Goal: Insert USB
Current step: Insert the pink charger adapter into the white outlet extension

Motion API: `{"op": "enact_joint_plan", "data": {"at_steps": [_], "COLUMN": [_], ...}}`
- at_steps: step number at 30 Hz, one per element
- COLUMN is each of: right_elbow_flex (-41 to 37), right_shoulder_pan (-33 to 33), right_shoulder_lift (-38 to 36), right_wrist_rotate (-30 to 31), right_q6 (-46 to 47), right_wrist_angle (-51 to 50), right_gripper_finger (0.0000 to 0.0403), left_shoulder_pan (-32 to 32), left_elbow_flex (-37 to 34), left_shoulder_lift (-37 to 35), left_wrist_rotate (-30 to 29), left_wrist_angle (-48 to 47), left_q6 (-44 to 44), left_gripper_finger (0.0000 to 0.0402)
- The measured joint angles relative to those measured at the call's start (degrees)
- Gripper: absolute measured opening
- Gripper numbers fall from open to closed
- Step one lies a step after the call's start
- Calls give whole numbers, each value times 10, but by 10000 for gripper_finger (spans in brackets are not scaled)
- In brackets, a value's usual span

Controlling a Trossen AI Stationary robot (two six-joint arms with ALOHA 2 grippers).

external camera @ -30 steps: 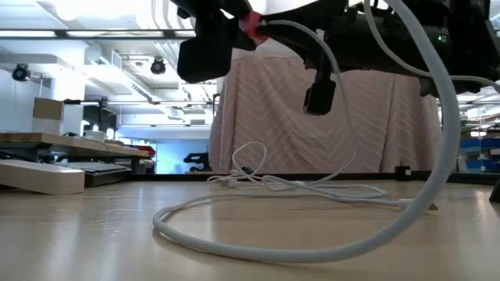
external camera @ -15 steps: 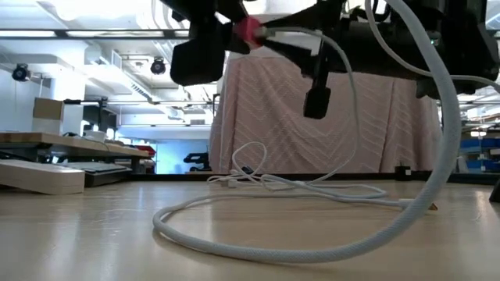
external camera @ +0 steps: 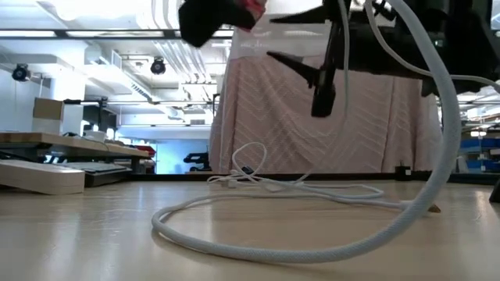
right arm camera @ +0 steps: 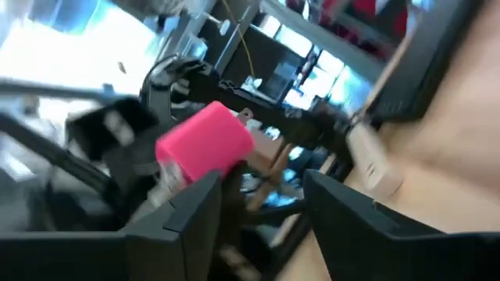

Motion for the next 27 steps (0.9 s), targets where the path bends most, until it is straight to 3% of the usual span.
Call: {"op": "enact_joint_plan", "data": {"at_steps": [4,7,11,16,22,27], "right_elbow_flex": [-11,-16,-5,55,126,187], "right_shoulder_pan": [0,9,32,48,81,105], "right_shoulder_lift": [-40,-88,-158,-204,-244,-236], "right_wrist_rotate": [-7,-28,-41,2,-2,-5], "right_q6": [-131,-300,-536,-577,-666,-788], "right_wrist_angle": [-2,-22,-204,-462,-702,-829], "right_gripper_finger": [188,191,190,195,213,234], "left_shoulder_pan": [5,17,38,65,97,133], "left_elbow_flex": [0,0,-1,-4,-19,-46], "left_shoulder_lift": [-32,-58,-76,-83,-84,-87], "left_wrist_rotate": [91,201,354,500,650,800], "left_wrist_angle": [-78,-154,-190,-175,-166,-108], "left_q6": [-151,-298,-423,-487,-492,-500], "left_gripper_finger": [137,137,136,138,137,136]}}
